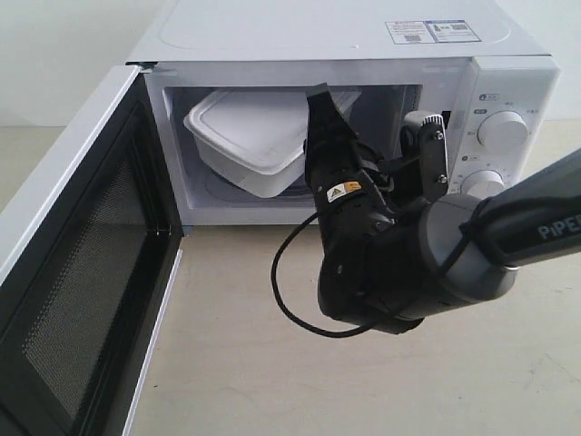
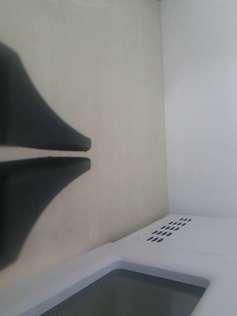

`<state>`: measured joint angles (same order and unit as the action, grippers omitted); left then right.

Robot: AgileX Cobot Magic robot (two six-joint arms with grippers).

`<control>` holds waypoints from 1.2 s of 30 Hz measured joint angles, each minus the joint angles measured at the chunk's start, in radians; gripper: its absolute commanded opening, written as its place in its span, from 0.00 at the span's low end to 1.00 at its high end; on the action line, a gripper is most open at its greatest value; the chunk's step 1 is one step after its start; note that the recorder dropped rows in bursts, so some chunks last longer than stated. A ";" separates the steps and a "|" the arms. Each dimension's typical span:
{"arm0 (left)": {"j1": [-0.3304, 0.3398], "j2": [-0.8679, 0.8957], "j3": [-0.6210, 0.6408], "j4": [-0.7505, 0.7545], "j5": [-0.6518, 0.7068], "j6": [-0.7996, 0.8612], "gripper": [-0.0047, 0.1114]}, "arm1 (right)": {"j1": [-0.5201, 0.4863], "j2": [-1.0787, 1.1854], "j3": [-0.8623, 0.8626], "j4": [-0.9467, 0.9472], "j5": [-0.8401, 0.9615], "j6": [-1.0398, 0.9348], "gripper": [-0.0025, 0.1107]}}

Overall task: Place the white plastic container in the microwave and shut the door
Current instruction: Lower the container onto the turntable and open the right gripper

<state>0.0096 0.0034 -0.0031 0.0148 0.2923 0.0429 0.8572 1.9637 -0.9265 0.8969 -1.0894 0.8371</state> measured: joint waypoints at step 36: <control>0.000 0.000 0.000 0.000 0.000 0.000 0.08 | -0.031 0.092 -0.155 0.079 0.044 -0.131 0.02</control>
<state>0.0096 0.0034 -0.0031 0.0148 0.2923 0.0429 0.8266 2.0555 -1.0819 0.9755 -1.0449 0.7063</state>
